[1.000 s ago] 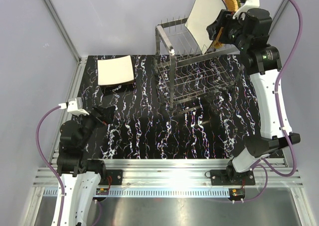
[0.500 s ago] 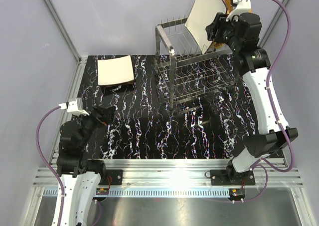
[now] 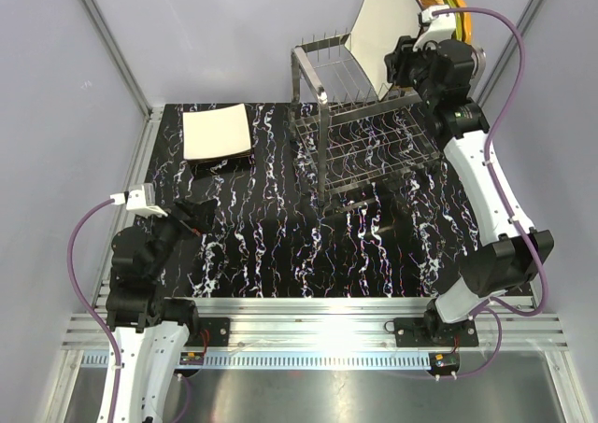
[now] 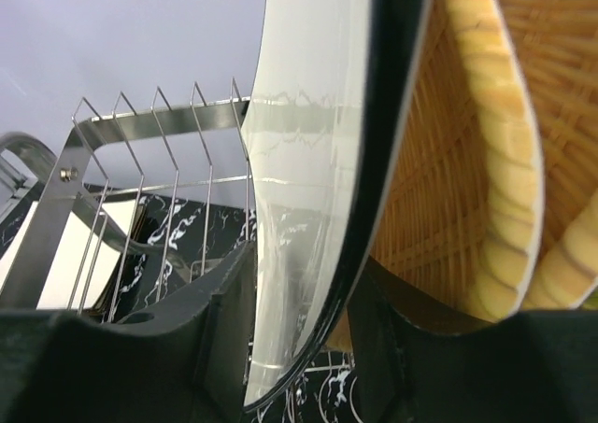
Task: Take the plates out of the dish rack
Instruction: Grab a plate with the right arm
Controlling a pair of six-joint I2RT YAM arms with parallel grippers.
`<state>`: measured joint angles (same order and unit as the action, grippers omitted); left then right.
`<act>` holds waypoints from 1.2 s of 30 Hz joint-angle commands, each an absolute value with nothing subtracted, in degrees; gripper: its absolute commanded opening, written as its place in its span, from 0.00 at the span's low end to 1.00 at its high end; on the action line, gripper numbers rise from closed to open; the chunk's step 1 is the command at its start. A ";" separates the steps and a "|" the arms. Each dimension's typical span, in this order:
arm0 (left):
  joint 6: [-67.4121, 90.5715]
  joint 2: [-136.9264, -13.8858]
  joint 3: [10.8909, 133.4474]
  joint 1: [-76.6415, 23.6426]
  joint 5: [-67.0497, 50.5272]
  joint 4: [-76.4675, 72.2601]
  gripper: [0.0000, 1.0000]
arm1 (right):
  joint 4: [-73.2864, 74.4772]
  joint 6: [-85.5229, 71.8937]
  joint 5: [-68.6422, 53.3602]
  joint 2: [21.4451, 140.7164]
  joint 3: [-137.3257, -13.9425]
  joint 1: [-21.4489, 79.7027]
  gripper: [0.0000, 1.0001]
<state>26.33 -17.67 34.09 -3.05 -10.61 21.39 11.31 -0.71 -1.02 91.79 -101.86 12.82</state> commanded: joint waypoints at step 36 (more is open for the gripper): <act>26.63 -19.25 34.01 -3.08 -13.36 16.00 0.99 | -11.69 3.96 -5.10 87.45 -106.61 10.55 0.00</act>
